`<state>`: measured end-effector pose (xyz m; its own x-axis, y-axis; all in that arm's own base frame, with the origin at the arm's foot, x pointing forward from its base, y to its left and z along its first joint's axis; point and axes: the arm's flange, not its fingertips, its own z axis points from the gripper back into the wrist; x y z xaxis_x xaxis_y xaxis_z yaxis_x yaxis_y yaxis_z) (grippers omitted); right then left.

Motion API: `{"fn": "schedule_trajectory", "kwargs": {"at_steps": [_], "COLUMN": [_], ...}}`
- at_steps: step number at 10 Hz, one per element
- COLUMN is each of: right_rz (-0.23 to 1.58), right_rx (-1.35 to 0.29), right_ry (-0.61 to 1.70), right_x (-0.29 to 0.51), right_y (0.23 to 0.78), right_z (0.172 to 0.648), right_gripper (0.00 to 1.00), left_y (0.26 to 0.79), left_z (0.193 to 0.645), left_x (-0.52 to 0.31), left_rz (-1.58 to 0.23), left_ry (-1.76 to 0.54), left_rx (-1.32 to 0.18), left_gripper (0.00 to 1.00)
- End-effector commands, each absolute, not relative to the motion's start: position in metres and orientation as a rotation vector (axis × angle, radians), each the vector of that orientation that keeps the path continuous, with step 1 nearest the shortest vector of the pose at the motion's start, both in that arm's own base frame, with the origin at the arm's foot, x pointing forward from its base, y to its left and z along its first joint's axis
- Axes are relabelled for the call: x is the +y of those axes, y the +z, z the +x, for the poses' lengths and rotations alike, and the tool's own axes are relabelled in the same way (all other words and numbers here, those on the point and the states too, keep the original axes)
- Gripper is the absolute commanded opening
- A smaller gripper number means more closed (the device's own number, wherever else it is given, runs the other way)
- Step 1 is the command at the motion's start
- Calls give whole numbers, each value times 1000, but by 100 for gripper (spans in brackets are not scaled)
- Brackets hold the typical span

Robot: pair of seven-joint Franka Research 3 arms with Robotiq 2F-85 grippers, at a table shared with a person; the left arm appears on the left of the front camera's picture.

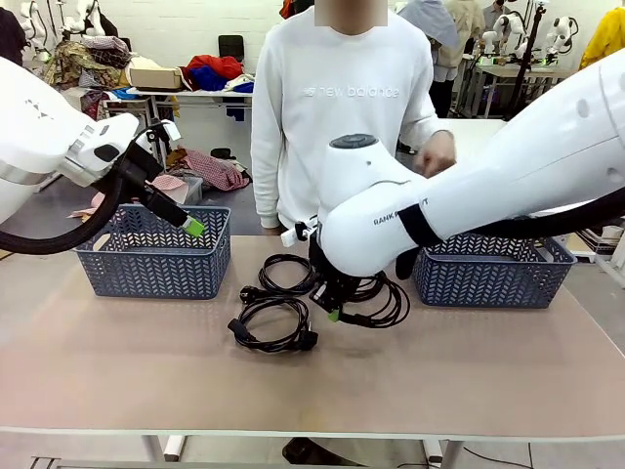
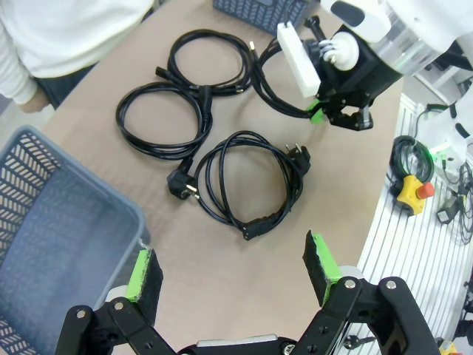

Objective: Organize the cables according to human instructions.
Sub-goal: Pick up a bundle of cables and place it in the basket indicated by the human.

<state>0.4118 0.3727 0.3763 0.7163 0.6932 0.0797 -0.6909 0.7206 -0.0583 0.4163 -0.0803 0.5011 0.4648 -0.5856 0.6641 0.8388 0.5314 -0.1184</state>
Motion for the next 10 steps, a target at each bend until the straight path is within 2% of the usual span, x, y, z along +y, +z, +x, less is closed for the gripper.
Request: {"fn": "schedule_trajectory", "kwargs": {"at_steps": [1, 6, 10], "right_rz": [41, 55, 39], "right_rx": [-34, 56, 97], "right_ry": [863, 1234, 1460], "right_x": [368, 313, 244], "right_y": [410, 508, 549], "right_z": [414, 410, 422], "right_gripper": [0, 0, 0], "left_y": [500, 500, 500], "left_z": [416, 416, 416], "left_x": [-79, -79, -79], "left_rz": [-492, -492, -492], "left_ry": [-931, -931, -931], "left_rx": [-628, -628, -628], "left_gripper": [100, 100, 100]}}
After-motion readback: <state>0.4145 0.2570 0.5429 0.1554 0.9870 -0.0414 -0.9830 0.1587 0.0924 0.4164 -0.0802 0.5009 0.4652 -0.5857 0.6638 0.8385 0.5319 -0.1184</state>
